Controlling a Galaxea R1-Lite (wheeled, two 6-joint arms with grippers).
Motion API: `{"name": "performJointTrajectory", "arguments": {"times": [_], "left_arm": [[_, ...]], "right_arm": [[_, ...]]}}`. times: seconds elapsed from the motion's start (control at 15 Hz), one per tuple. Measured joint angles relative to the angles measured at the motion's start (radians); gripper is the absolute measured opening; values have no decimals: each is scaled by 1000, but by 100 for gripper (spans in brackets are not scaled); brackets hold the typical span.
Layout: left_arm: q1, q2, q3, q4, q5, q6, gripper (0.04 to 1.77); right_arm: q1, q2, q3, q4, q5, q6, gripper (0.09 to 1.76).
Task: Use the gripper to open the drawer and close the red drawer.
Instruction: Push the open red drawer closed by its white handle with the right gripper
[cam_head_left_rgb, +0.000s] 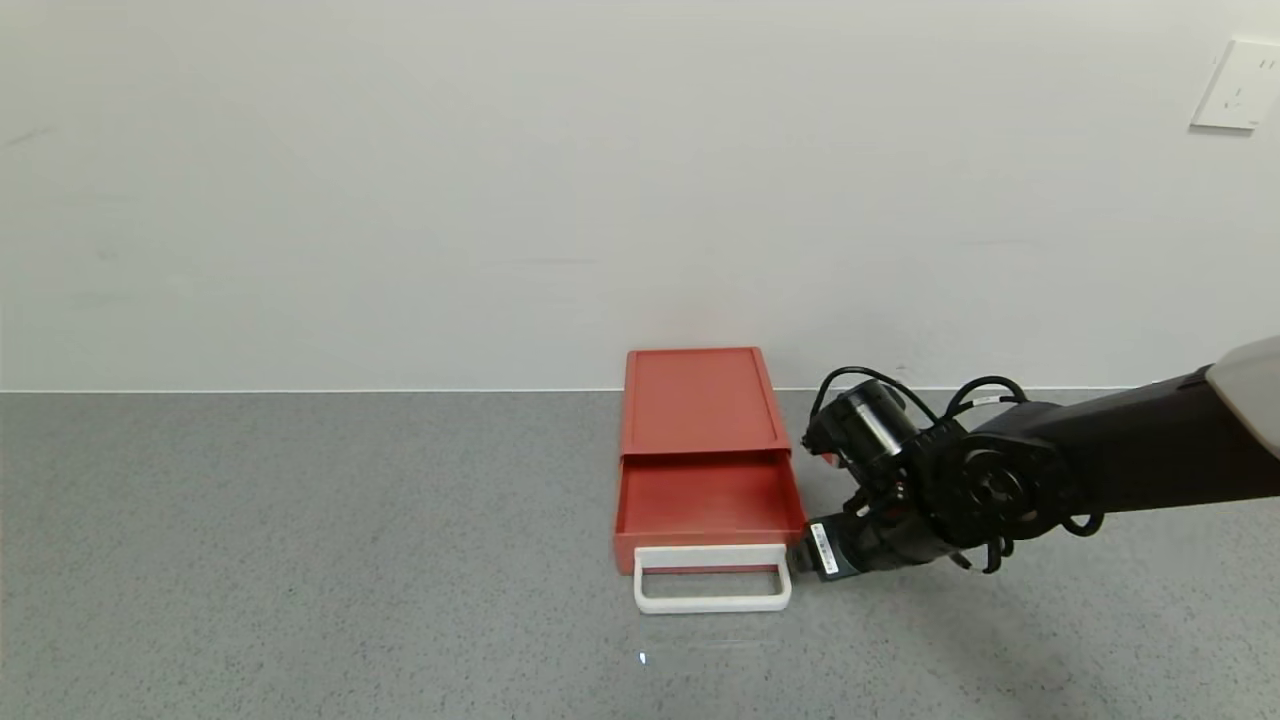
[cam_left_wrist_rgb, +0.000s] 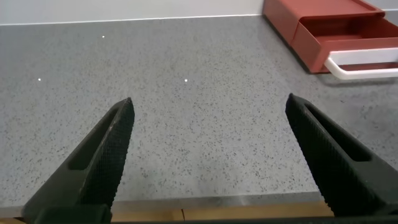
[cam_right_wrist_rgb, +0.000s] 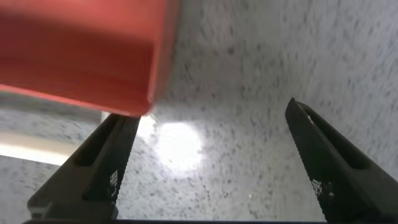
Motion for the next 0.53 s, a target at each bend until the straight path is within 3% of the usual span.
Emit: {"name": "performJointTrajectory", "arguments": {"times": [0.53], "left_arm": [[0, 0, 0, -1, 0, 0, 175]], "right_arm": [[-12, 24, -57, 16, -1, 40, 171]]}}
